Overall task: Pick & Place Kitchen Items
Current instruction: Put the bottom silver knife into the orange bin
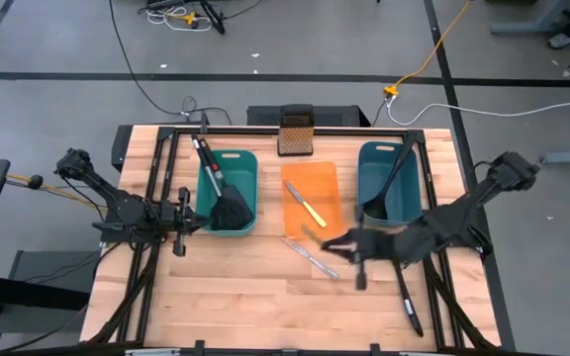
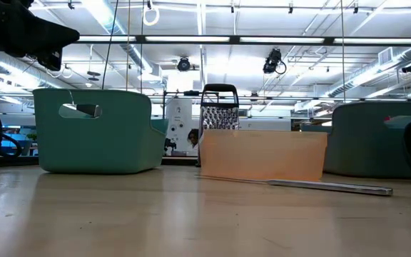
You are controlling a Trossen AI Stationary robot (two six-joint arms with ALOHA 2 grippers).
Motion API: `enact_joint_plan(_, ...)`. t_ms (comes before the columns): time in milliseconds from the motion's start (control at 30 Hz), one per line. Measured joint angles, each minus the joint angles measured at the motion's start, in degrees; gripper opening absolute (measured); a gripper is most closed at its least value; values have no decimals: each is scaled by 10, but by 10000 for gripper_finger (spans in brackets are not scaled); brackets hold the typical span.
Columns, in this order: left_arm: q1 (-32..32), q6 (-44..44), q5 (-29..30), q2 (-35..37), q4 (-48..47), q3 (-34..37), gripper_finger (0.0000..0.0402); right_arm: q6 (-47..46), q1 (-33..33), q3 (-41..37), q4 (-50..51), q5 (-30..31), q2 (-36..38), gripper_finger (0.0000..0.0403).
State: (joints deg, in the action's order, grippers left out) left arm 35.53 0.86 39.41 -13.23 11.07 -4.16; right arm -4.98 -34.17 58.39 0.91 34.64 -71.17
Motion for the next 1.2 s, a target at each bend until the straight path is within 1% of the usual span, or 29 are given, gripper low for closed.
enact_joint_plan(133,0,0,0,0,0,0,12,13,0,-102,-60,29,98,25)
enact_joint_plan(267,0,-1,0,0,0,0,15,16,0,-187,-83,64,190,25)
enact_joint_plan(467,0,33,2,0,1,0,10,23,0,-288,-108,101,324,25)
enact_joint_plan(600,0,57,4,0,0,0,8,30,0,-347,-127,117,392,25)
enact_joint_plan(733,0,57,5,0,0,0,12,53,2,-385,-131,121,440,25)
enact_joint_plan(1033,0,62,7,0,0,0,7,103,8,-453,-128,100,567,25)
enact_joint_plan(1200,0,65,28,0,-1,0,13,103,8,-457,-80,127,622,25)
